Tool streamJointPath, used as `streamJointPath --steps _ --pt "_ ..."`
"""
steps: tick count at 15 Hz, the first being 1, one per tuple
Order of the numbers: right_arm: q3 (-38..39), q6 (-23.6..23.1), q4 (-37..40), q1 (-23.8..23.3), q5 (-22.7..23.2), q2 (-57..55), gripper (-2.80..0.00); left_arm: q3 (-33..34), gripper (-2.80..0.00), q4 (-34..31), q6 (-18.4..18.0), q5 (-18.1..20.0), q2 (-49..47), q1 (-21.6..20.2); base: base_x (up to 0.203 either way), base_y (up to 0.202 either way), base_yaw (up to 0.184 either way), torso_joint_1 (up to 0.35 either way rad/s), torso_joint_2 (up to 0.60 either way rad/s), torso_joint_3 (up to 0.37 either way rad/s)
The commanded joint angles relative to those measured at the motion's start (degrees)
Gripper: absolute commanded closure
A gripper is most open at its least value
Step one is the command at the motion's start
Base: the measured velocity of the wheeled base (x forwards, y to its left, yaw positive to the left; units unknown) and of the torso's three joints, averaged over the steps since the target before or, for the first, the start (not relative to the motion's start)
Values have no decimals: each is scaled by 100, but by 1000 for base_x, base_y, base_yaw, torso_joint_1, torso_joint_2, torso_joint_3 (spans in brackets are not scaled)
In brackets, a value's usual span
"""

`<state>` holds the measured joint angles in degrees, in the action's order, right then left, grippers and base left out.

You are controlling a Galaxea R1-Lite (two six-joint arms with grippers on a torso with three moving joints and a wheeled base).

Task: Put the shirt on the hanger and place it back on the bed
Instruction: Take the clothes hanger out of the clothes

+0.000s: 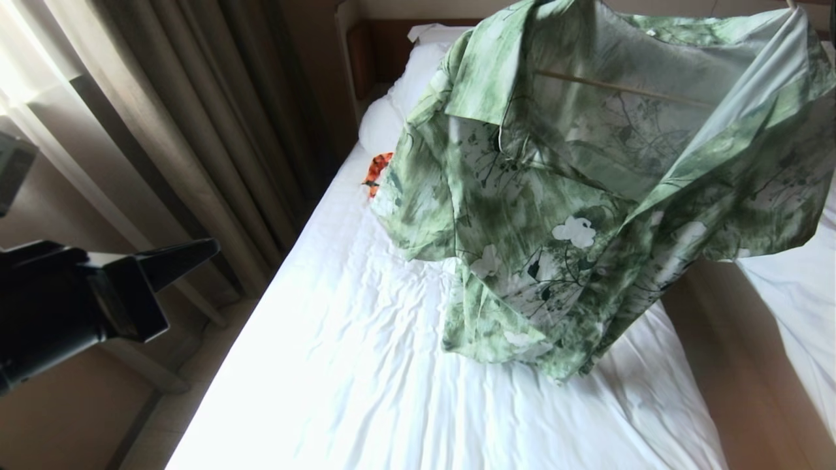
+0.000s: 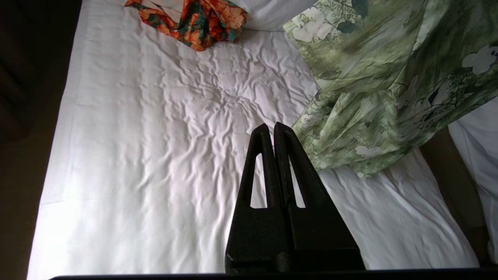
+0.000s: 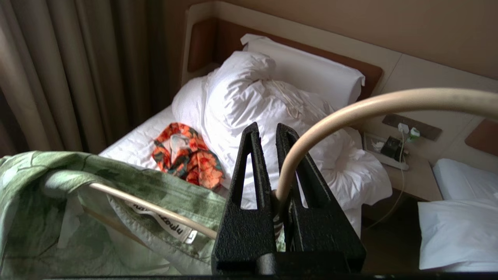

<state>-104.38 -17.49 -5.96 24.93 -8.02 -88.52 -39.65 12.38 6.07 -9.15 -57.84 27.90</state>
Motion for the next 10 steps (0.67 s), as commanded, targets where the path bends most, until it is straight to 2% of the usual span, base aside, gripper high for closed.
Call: streamJointPath --steps 1,4,10 --pt "-97 97 -285 20 -6 -76 0 220 0 11 29 -41 529 -125 0 0 0 0 0 0" --pt "-375 428 -657 12 -6 -301 0 650 0 3 152 -113 1320 -420 0 0 0 0 0 0" --pt "-689 422 -982 4 -31 -614 0 1319 0 -12 274 -429 2476 -848 0 0 0 0 0 0"
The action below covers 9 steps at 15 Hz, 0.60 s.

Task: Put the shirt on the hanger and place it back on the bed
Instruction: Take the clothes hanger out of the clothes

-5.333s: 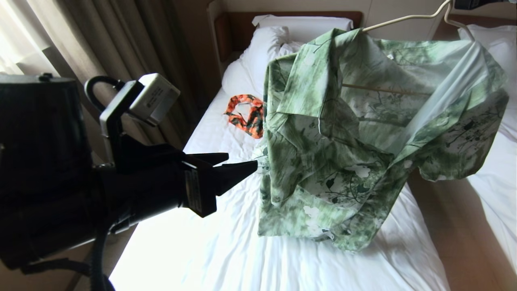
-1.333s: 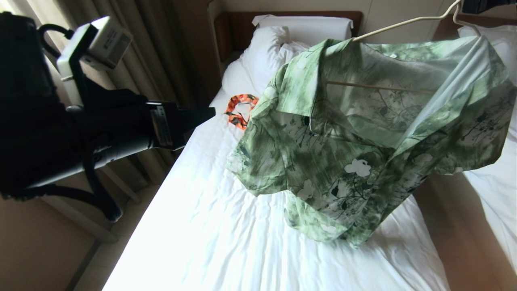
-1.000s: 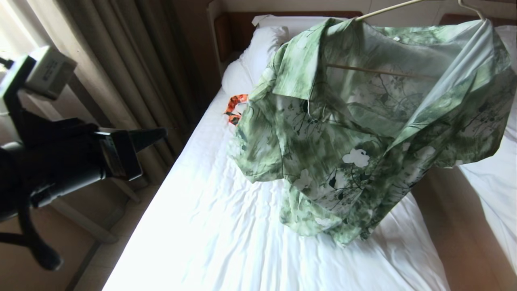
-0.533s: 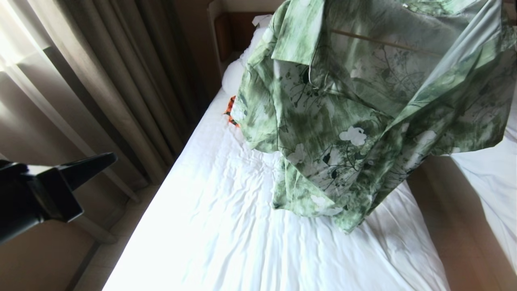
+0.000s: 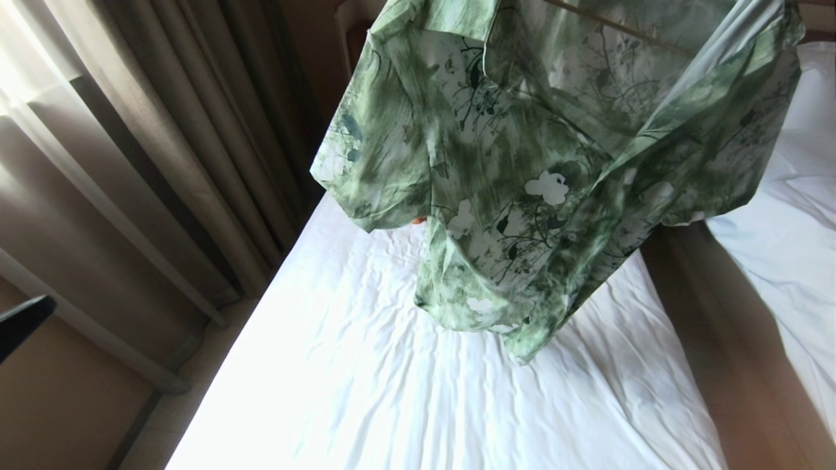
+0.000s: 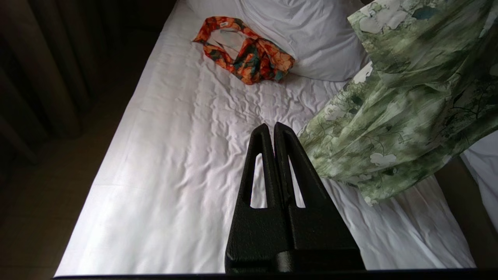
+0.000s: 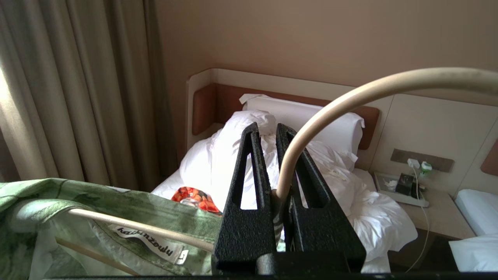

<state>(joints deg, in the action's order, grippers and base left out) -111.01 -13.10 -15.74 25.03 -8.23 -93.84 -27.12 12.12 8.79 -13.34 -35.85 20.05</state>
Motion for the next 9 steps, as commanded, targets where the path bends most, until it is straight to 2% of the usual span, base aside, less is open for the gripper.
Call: streamJointPath --steps 1,5,9 --pt "-26 -17 9 -7 -30 -73 0 92 0 5 34 -23 399 -89 0 0 0 0 0 0" --pt "-26 -43 21 -7 -231 -46 0 155 0 -9 52 -37 578 -275 0 0 0 0 0 0" --pt "-26 -87 36 -15 -293 -53 0 160 0 -383 53 -30 884 -339 0 0 0 0 0 0"
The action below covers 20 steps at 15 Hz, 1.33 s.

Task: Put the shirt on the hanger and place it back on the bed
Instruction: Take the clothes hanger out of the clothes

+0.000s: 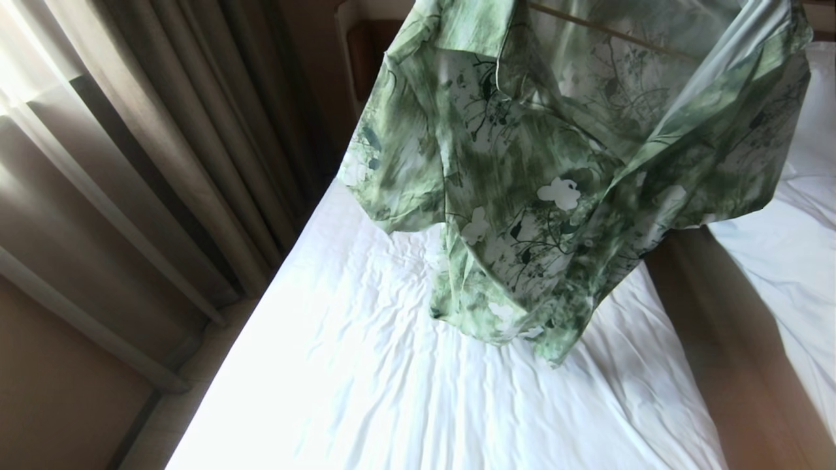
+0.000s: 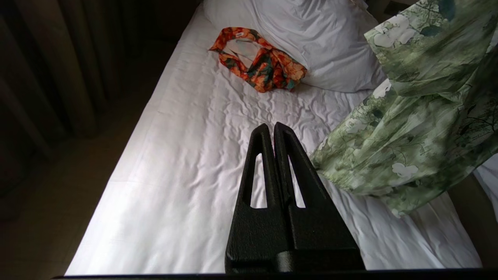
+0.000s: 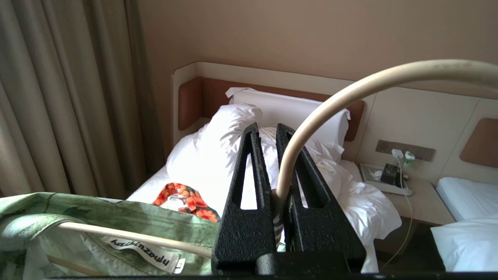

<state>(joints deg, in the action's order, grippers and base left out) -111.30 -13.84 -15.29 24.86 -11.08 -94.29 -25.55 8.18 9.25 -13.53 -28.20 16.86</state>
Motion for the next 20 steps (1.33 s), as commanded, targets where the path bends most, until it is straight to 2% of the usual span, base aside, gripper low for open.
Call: streamJointPath --steps 1,5,10,12,14,16,20 --pt "3 -14 -9 9 -31 -1 0 -1 0 -83 7 -2 199 -40 0 0 0 0 0 0" --pt "14 -5 29 10 -115 -1 0 -58 0 -169 -25 47 186 -24 0 0 0 0 0 0" --pt "29 56 755 37 -255 113 0 -445 0 -169 -38 472 -278 -14 0 0 0 0 0 0" --pt "44 78 993 134 -319 131 0 -734 0 -168 -37 939 -591 -3 0 0 0 0 0 0" --pt "31 335 1363 270 -358 160 0 -985 0 -168 -37 1388 -931 1 0 0 0 0 0 0" --pt "29 452 1529 344 -374 169 0 -1210 0 -160 -34 1595 -1283 24 0 0 0 0 0 0" --pt "29 679 1896 432 -377 123 0 -1671 0 -103 -3 1648 -2313 683 0 0 0 0 0 0"
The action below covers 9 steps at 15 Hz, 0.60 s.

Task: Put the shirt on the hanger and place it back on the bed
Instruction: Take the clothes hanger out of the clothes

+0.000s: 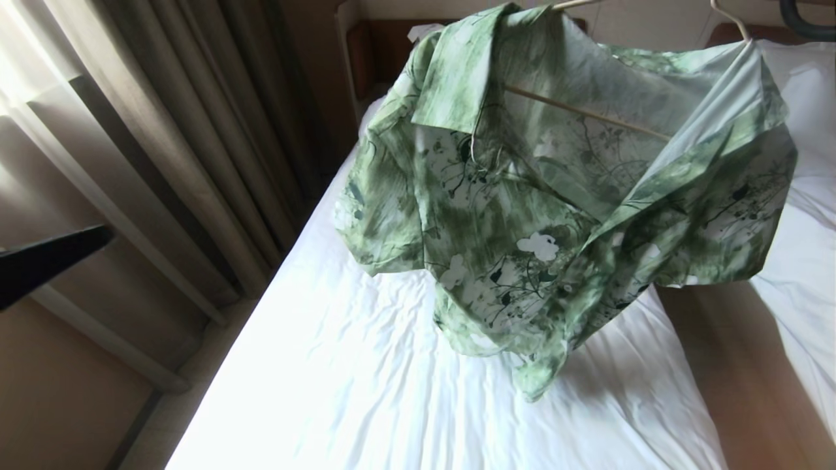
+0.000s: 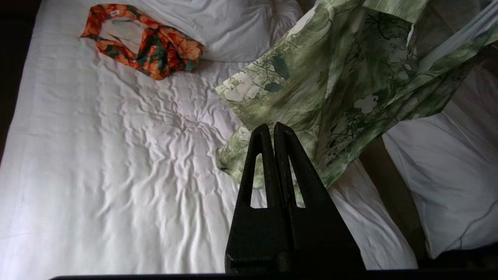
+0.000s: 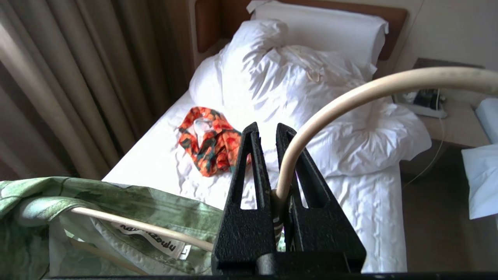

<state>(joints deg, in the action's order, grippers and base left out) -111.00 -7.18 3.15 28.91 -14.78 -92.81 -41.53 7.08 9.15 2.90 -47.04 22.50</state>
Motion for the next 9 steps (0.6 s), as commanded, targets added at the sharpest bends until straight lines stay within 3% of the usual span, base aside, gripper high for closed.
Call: streamJointPath --steps 1,4,9 --pt "-1 27 89 27 -7 -55 0 -156 0 23 19 1 -615 332 0 0 0 0 0 0" --pt "17 32 193 35 -4 -166 0 -388 0 172 219 -11 -1304 966 0 0 0 0 0 0" --pt "288 16 235 4 22 -321 0 -418 0 1470 381 -83 -2753 1569 0 0 0 0 0 0"
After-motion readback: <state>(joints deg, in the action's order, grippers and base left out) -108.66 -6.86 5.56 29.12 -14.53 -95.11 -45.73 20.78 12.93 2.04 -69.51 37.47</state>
